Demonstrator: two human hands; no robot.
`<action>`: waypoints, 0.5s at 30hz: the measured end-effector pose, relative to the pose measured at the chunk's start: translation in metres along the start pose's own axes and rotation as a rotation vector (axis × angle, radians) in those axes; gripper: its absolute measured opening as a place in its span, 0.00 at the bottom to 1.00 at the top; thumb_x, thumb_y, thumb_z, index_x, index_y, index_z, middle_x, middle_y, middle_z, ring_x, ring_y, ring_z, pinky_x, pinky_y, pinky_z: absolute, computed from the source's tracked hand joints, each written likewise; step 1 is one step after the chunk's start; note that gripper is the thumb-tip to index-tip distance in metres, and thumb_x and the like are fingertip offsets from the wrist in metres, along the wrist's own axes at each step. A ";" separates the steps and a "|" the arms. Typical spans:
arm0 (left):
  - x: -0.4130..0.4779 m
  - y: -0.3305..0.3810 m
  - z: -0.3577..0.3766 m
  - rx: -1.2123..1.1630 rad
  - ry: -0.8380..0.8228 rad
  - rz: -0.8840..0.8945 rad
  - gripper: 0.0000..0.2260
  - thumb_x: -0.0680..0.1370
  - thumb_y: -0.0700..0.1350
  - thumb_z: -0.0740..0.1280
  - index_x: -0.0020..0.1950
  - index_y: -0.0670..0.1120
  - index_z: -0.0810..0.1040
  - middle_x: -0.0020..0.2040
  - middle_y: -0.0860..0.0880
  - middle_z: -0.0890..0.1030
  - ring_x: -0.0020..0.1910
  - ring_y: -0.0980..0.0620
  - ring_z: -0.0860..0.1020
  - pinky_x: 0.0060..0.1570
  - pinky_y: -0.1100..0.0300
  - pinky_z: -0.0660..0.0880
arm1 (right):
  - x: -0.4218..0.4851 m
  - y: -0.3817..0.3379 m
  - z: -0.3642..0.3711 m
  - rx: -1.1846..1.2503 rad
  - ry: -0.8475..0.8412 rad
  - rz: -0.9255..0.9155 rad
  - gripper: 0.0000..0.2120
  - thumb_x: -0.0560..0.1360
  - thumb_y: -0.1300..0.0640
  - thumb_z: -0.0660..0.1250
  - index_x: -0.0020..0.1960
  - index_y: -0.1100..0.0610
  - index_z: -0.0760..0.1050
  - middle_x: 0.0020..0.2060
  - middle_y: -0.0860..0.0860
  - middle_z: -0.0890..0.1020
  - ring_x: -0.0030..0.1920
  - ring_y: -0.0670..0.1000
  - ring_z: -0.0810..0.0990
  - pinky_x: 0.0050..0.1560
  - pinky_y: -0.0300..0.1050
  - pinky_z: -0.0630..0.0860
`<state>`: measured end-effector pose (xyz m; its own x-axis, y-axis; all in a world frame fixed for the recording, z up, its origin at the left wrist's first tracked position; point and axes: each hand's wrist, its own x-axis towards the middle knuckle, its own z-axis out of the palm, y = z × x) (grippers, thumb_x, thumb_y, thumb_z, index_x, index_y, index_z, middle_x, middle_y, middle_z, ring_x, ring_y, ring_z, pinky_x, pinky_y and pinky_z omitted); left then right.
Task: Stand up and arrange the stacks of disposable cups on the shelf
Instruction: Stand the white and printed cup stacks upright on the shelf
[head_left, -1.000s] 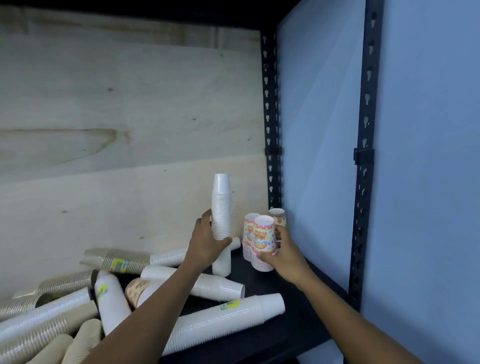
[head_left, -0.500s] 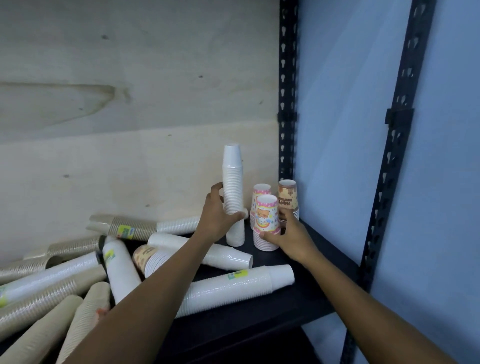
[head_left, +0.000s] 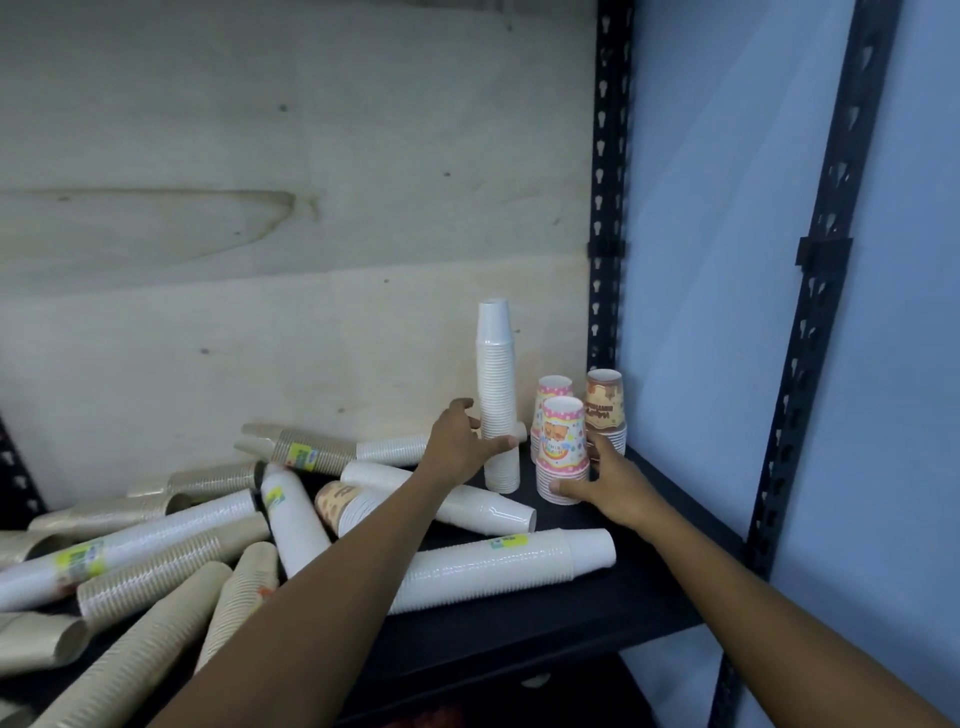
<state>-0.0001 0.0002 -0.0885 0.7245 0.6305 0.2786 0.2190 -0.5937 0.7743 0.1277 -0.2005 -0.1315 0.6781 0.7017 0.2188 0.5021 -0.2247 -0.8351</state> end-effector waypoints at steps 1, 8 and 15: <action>-0.003 0.000 -0.007 0.018 0.002 -0.006 0.43 0.70 0.55 0.80 0.78 0.43 0.64 0.64 0.44 0.78 0.61 0.48 0.77 0.56 0.59 0.71 | -0.003 -0.002 -0.002 0.007 0.030 -0.010 0.36 0.69 0.53 0.81 0.71 0.45 0.67 0.59 0.38 0.77 0.54 0.34 0.77 0.55 0.33 0.71; -0.032 -0.007 -0.081 0.171 0.015 0.026 0.25 0.75 0.58 0.75 0.68 0.49 0.77 0.59 0.49 0.79 0.57 0.53 0.78 0.54 0.61 0.71 | -0.012 -0.033 -0.019 -0.101 0.410 -0.021 0.21 0.73 0.51 0.77 0.63 0.55 0.78 0.55 0.52 0.77 0.56 0.53 0.80 0.53 0.45 0.72; -0.071 -0.031 -0.142 0.385 -0.019 -0.076 0.18 0.80 0.58 0.69 0.61 0.47 0.81 0.55 0.52 0.81 0.55 0.53 0.77 0.52 0.60 0.69 | -0.033 -0.083 0.002 -0.193 0.438 -0.355 0.06 0.75 0.57 0.74 0.50 0.54 0.79 0.44 0.48 0.79 0.45 0.47 0.78 0.48 0.44 0.74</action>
<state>-0.1508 0.0452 -0.0518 0.7082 0.6724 0.2153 0.4988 -0.6923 0.5215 0.0626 -0.2037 -0.0702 0.5884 0.4217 0.6899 0.7993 -0.1748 -0.5749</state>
